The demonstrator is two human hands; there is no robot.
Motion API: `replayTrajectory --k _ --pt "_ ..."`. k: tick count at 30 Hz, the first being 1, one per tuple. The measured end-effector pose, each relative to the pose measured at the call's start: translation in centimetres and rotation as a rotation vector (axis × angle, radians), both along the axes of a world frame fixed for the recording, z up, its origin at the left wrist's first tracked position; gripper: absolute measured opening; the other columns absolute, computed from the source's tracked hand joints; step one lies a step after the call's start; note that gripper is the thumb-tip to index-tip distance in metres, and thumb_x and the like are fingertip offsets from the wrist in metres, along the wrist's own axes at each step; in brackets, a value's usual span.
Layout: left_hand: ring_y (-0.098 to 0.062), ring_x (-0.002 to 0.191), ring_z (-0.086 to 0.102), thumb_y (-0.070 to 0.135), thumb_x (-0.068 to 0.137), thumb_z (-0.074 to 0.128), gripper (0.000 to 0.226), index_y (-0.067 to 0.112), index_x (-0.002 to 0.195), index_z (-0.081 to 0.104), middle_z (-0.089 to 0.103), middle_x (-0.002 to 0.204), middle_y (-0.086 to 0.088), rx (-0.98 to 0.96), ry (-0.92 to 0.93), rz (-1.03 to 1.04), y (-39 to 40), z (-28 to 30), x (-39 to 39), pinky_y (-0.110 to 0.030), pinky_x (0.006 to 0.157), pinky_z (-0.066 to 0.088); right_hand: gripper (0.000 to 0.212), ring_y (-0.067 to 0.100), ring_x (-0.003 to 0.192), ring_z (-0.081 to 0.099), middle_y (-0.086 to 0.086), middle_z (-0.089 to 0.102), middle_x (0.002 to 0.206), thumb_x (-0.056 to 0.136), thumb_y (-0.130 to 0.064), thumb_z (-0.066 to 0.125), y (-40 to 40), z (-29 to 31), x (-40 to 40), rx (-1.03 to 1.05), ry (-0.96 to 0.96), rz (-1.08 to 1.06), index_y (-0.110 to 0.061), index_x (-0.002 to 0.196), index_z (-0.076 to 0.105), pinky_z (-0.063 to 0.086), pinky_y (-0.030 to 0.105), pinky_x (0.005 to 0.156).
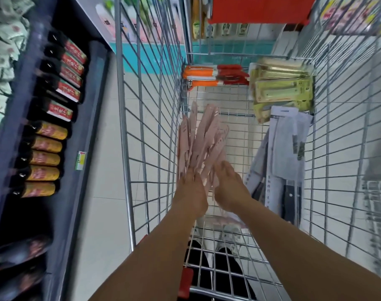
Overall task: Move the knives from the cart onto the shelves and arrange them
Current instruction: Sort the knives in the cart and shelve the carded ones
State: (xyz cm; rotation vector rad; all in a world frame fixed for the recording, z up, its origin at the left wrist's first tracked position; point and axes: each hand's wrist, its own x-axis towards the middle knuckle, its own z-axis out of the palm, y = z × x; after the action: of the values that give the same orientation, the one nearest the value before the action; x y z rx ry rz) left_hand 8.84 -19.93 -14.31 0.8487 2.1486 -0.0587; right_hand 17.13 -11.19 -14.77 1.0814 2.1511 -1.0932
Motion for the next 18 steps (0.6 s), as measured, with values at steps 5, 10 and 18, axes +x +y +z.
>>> replayTrajectory --k 5,10,18 --pt "-0.032 0.127 0.041 0.014 0.09 0.05 0.057 0.015 0.144 0.03 0.028 0.144 -0.008 -0.087 0.028 0.036 0.9 1.4 -0.2 -0.041 0.097 0.042 0.076 0.026 0.146 0.01 -0.007 -0.009 0.16 0.09 -0.004 0.045 0.3 0.3 -0.1 -0.031 -0.006 0.092 -0.025 0.153 0.007 0.023 0.041 0.116" --pt "-0.032 0.12 0.049 0.014 0.092 0.047 0.051 0.022 0.141 0.034 0.034 0.141 -0.005 -0.124 0.023 0.013 1.1 2.1 -0.3 -0.041 0.089 0.045 0.07 0.024 0.144 0.019 -0.004 0.007 0.16 0.092 -0.003 0.044 0.9 0.5 -0.2 -0.021 0.04 -0.002 -0.022 0.152 0.015 0.027 0.039 0.113" --pt "-0.028 0.114 0.05 0.016 0.095 0.043 0.046 0.024 0.14 0.036 0.042 0.132 -0.006 0.127 0.051 0.075 3.5 4.9 1.9 -0.037 0.084 0.042 0.061 0.022 0.134 0.03 0.0 0.025 0.152 0.09 -0.006 0.048 2.5 3.1 2.4 0.225 0.191 -0.281 -0.019 0.146 0.027 0.032 0.035 0.108"
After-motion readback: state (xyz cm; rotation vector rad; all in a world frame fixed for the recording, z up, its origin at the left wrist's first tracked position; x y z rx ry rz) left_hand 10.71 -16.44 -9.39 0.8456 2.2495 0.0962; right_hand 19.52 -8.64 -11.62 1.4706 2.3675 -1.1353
